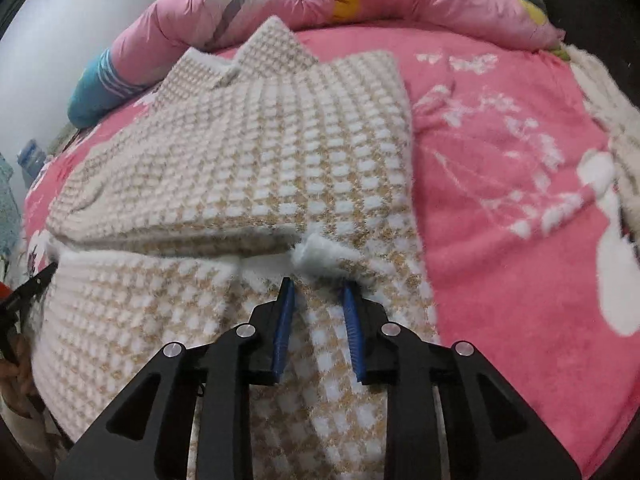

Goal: Fold large clothes

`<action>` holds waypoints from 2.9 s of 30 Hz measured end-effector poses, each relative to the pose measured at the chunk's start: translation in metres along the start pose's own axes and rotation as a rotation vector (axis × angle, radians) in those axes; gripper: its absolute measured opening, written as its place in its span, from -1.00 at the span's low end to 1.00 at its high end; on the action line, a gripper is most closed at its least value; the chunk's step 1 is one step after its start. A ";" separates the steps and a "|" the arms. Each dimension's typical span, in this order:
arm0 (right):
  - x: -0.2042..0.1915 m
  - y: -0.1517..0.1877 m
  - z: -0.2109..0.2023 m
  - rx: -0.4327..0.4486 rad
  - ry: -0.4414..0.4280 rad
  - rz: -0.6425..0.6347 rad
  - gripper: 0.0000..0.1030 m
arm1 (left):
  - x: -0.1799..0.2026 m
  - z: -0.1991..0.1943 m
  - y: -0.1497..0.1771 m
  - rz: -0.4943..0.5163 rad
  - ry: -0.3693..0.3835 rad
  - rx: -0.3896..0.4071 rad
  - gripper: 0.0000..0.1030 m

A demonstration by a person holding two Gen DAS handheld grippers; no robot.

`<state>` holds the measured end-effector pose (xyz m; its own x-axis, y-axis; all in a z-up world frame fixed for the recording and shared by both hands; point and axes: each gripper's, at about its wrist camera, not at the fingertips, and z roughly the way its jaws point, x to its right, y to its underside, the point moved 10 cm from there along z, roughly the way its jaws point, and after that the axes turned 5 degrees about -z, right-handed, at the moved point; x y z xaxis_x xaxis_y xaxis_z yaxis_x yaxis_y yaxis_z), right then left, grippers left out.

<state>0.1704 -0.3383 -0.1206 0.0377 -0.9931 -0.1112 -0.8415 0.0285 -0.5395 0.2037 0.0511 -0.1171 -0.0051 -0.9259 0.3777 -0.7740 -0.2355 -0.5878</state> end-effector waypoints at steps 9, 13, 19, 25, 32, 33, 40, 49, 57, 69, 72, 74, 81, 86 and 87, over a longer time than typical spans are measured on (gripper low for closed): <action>-0.074 -0.016 -0.082 0.158 -0.121 -0.149 -0.11 | 0.059 -0.062 -0.004 0.103 0.156 0.115 -0.65; -0.131 0.006 -0.041 0.048 -0.191 -0.279 -0.10 | 0.109 -0.020 0.041 0.224 0.141 -0.030 -0.62; -0.128 0.015 -0.004 -0.028 -0.191 -0.250 0.01 | 0.095 -0.003 0.055 0.192 0.073 -0.062 -0.58; -0.137 0.036 -0.077 0.037 -0.171 -0.334 0.01 | 0.126 -0.072 0.059 0.282 0.229 0.016 -0.58; -0.118 0.068 -0.022 -0.076 -0.129 -0.282 0.12 | 0.112 -0.021 0.100 0.296 0.080 -0.081 -0.49; -0.117 0.064 -0.029 -0.080 -0.132 -0.272 0.12 | 0.113 -0.030 0.095 0.273 0.089 -0.081 -0.49; -0.113 0.076 -0.069 -0.069 -0.050 -0.354 0.12 | 0.141 -0.078 0.091 0.361 0.196 0.008 -0.46; -0.106 0.077 -0.072 -0.053 -0.017 -0.336 0.20 | 0.124 -0.042 0.117 0.382 0.040 -0.034 -0.27; -0.055 0.084 -0.038 -0.064 0.094 -0.300 0.26 | 0.128 -0.042 0.109 0.312 0.060 -0.030 -0.26; -0.116 0.066 -0.045 -0.033 0.023 -0.367 0.27 | 0.048 -0.038 0.071 0.147 -0.137 -0.042 0.00; -0.112 0.071 -0.036 -0.076 -0.019 -0.318 0.31 | 0.050 -0.040 0.071 0.172 -0.136 -0.022 0.02; -0.111 0.057 -0.052 -0.052 -0.015 -0.298 0.31 | 0.051 -0.039 0.072 0.183 -0.146 -0.019 0.05; -0.157 0.048 -0.065 0.026 -0.074 -0.412 0.32 | 0.056 -0.035 0.075 0.170 -0.139 -0.020 0.26; -0.144 0.063 -0.026 -0.079 -0.114 -0.308 0.69 | 0.057 -0.035 0.074 0.166 -0.117 -0.032 0.28; -0.143 0.061 -0.028 -0.084 -0.126 -0.295 0.69 | 0.057 -0.037 0.073 0.163 -0.112 -0.032 0.28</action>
<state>0.0985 -0.1974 -0.1138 0.3483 -0.9351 -0.0656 -0.8257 -0.2729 -0.4937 0.1235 -0.0083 -0.1120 -0.0627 -0.9785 0.1965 -0.7887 -0.0721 -0.6105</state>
